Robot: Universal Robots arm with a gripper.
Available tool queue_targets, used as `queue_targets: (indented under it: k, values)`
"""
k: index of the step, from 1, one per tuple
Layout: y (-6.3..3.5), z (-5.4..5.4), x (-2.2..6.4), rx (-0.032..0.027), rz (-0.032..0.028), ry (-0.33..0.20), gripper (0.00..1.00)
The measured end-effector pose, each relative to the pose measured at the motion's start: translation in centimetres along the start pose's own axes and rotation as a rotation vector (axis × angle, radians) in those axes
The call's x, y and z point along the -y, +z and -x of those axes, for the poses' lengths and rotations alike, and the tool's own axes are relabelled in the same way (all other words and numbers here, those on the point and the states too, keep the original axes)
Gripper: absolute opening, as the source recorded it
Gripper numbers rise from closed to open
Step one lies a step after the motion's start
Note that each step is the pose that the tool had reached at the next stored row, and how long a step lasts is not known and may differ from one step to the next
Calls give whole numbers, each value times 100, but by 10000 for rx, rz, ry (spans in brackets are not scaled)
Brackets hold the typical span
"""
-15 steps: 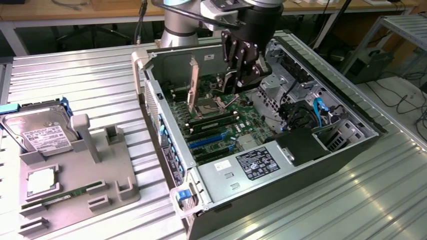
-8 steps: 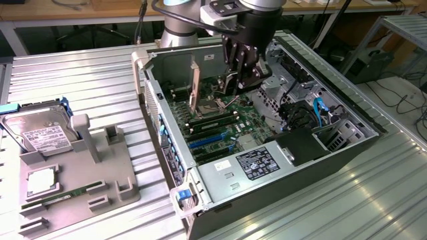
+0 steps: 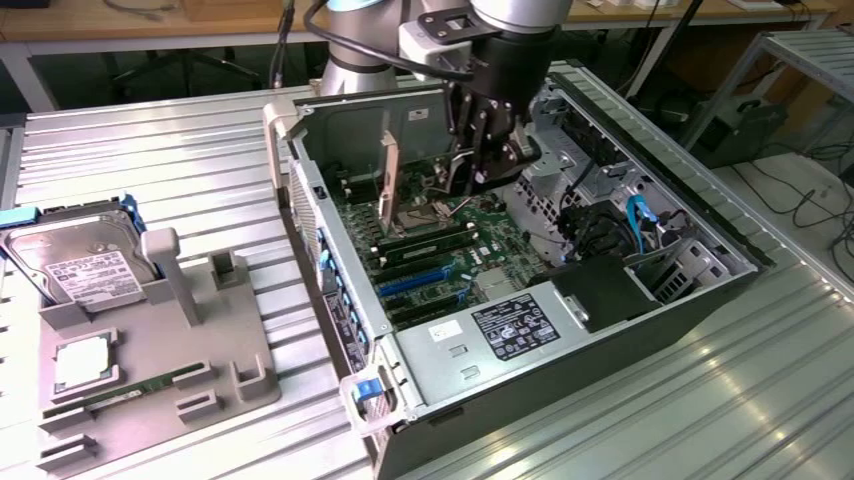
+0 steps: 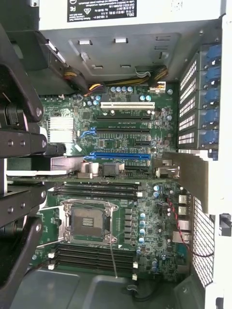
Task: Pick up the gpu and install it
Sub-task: 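Insert the gpu into the slot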
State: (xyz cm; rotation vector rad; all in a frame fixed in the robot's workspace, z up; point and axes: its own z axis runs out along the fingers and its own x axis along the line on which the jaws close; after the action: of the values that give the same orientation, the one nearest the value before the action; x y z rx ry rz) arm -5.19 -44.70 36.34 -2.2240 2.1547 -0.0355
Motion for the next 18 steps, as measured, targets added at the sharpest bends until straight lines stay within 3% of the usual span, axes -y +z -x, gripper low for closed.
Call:
queue_targets:
  k: [2,3,6,8,18]
  values:
    - [27,0,-2,-1,17,18,28]
    - [36,0,-2,-1,59,47,28]
    - [53,-1,-3,2,291,126,28]
    - [67,-1,-3,5,400,145,28]
    - [132,-2,-6,4,410,146,28]
